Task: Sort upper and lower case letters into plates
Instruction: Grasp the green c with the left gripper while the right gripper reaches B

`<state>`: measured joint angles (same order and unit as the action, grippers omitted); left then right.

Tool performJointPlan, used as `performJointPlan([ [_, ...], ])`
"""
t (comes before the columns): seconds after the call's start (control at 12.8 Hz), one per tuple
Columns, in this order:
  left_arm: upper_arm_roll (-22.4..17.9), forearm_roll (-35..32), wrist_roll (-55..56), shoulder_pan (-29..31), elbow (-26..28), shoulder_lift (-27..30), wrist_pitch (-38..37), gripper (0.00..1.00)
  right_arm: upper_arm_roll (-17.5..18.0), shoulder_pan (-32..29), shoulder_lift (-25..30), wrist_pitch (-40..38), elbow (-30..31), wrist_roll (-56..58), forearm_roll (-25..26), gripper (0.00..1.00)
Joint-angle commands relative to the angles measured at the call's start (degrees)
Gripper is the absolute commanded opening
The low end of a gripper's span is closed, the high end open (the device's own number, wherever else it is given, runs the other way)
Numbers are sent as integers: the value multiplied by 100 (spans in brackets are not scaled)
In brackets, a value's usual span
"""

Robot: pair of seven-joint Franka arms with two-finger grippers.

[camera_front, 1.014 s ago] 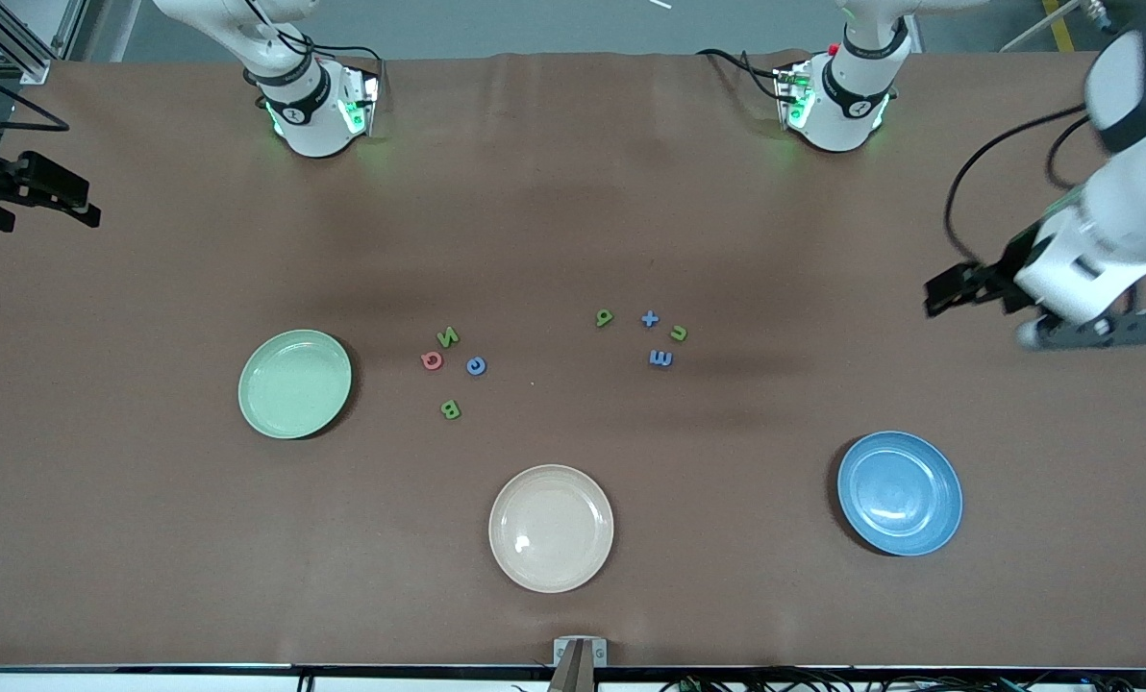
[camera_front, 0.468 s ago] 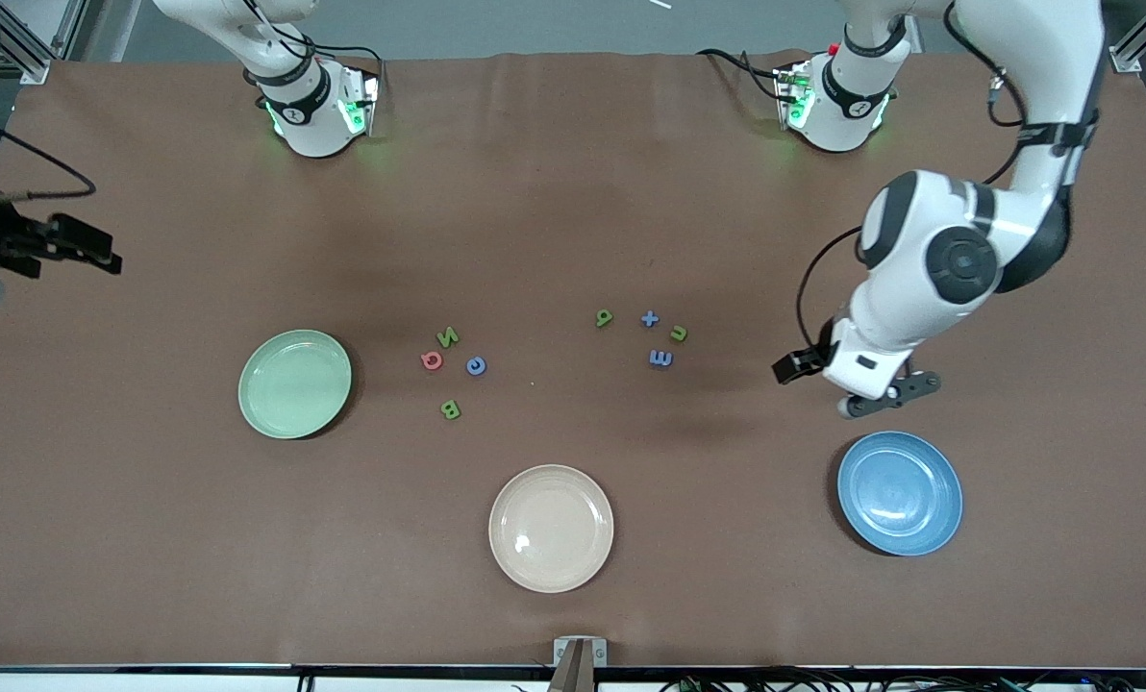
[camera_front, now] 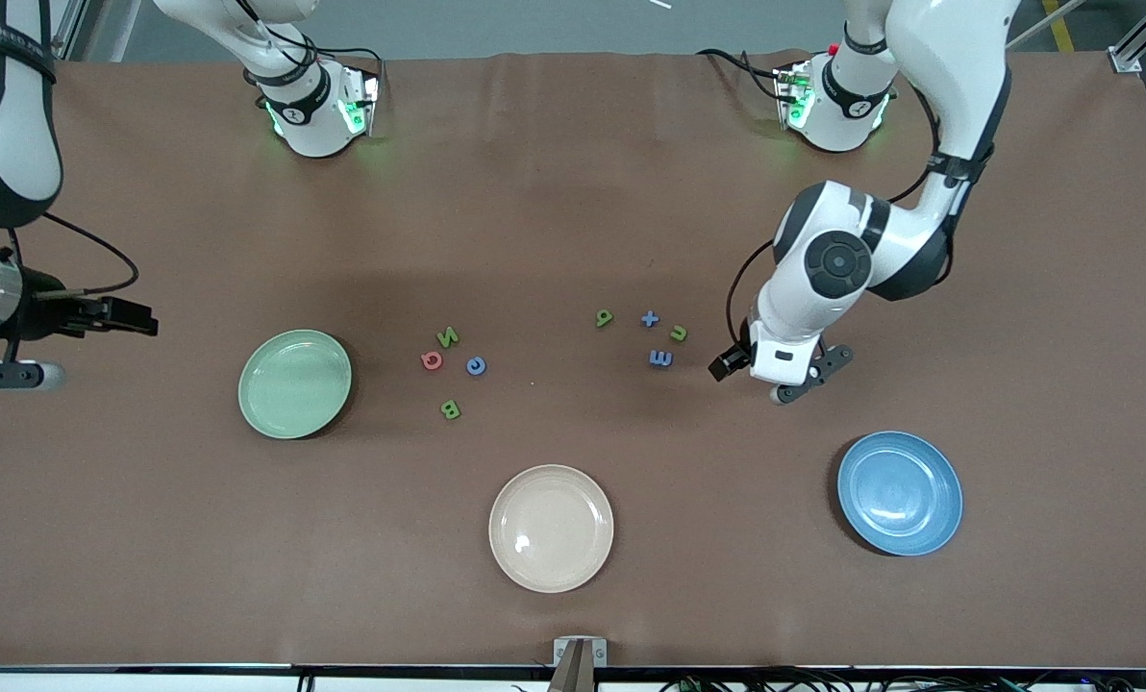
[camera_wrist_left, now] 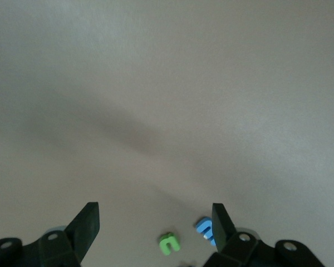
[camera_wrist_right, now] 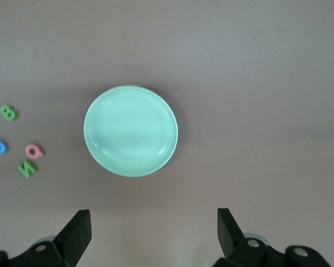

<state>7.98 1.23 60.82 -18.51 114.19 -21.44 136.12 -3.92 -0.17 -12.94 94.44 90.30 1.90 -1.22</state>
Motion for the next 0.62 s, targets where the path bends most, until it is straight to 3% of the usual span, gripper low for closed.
performJointPlan([
  [0.0,-16,-96,683,-283,359,-44,424,88,40,306,-199,354,58,-1179,-159,100],
  [0.31,-34,-105,2143,-926,920,-98,1101,80,49,982,-806,1013,84,-3033,-274,100],
  [0.55,-16,-105,2276,-962,1167,-115,1154,66,49,1545,-930,2162,750,-3565,-344,100],
])
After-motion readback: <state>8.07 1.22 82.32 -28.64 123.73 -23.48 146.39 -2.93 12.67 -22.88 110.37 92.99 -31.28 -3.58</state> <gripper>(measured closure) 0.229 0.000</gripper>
